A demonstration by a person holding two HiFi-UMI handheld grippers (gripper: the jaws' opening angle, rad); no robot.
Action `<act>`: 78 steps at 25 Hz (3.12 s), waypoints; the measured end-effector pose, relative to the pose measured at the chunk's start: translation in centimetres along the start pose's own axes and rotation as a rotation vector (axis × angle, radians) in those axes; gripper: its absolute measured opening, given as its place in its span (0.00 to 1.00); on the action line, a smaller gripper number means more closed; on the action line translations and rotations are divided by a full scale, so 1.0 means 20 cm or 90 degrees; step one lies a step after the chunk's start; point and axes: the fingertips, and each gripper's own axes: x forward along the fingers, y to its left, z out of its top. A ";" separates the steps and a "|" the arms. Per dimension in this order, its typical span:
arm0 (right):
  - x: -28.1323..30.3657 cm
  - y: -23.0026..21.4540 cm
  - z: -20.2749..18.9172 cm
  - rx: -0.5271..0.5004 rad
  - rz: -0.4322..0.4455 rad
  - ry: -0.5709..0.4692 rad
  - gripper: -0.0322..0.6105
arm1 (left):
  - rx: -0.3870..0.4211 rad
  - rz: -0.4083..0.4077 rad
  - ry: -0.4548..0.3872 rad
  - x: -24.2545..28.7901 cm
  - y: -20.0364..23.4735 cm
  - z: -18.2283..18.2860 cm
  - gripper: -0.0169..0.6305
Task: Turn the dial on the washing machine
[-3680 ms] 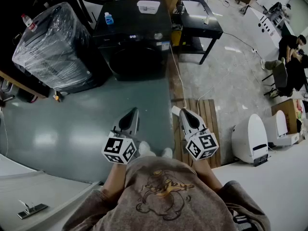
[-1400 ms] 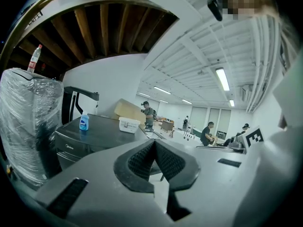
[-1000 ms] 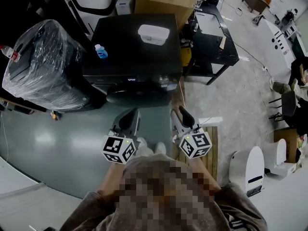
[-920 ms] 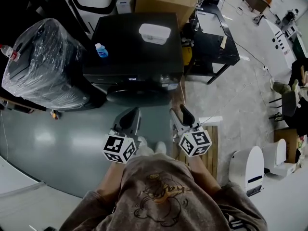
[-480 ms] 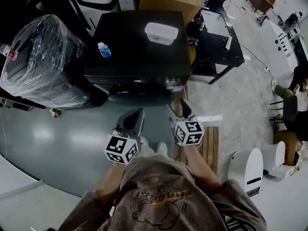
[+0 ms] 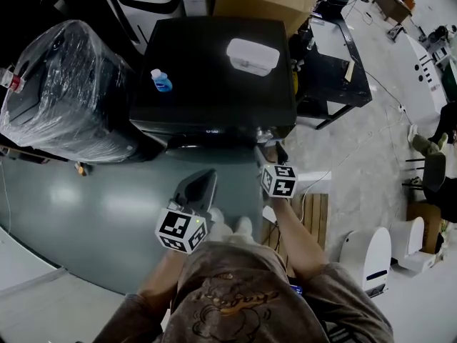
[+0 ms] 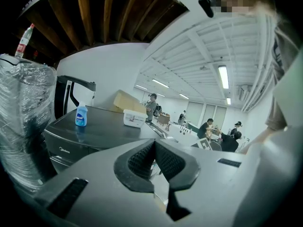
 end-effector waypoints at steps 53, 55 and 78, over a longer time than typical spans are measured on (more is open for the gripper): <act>0.23 -0.17 -0.07 0.548 0.098 -0.062 0.45 | -0.008 -0.001 0.033 0.11 0.00 -0.05 0.01; 0.23 -0.16 -0.07 0.544 0.098 -0.063 0.45 | -0.008 -0.001 0.033 0.11 0.00 -0.05 0.01; 0.23 -0.06 -0.06 -0.065 -0.015 0.063 0.48 | -0.013 -0.001 0.043 0.11 0.01 -0.07 0.01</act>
